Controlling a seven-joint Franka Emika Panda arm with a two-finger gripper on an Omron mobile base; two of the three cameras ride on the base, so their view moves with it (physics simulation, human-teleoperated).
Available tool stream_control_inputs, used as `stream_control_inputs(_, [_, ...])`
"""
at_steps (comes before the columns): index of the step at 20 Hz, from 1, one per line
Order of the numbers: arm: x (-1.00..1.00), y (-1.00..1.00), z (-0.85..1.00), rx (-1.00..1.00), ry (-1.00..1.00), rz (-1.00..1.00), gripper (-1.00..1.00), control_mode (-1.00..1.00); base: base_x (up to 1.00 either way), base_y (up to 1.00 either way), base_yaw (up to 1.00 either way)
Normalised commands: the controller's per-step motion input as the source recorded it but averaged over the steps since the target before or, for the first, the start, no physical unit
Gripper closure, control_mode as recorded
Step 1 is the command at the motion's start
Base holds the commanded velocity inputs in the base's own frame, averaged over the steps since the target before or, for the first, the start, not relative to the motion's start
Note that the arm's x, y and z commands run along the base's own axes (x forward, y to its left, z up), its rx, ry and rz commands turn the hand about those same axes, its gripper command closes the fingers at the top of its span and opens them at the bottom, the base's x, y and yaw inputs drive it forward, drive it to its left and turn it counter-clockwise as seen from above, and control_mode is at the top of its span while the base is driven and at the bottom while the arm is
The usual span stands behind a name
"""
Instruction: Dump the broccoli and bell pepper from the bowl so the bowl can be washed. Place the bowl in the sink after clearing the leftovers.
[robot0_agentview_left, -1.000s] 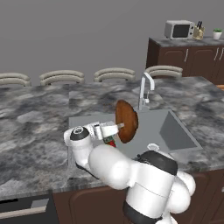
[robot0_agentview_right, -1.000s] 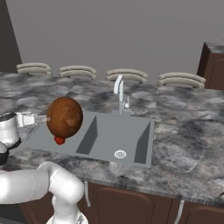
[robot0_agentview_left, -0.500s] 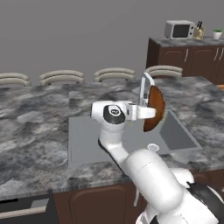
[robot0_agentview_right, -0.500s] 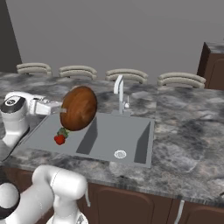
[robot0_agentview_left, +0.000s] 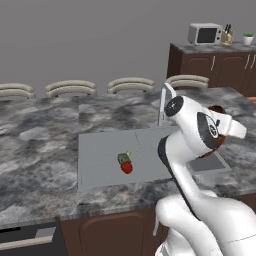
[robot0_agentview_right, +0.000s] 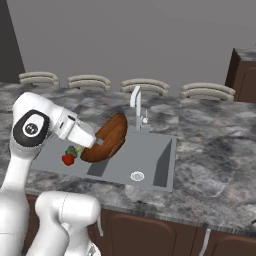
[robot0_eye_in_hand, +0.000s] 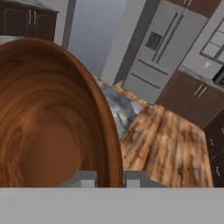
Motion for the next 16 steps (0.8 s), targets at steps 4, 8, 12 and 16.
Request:
stream_control_inputs(4, [-0.78, -1.0, 0.29, 0.47, 0.11, 0.23, 1.0, -1.0, 0.0, 0.0, 0.0])
stream_control_inputs(8, [-0.38, -0.94, 0.23, 0.56, 0.17, 0.31, 1.0, -1.0, 0.0, 0.0, 0.0])
stream_control_inputs(12, [0.1, -0.49, 0.12, 0.61, 0.28, 0.39, 1.0, -1.0, 0.0, 0.0, 0.0])
stream_control_inputs(16, [0.76, -0.38, -0.05, 0.55, 0.17, 0.41, 1.0, -1.0, 0.0, 0.0, 0.0])
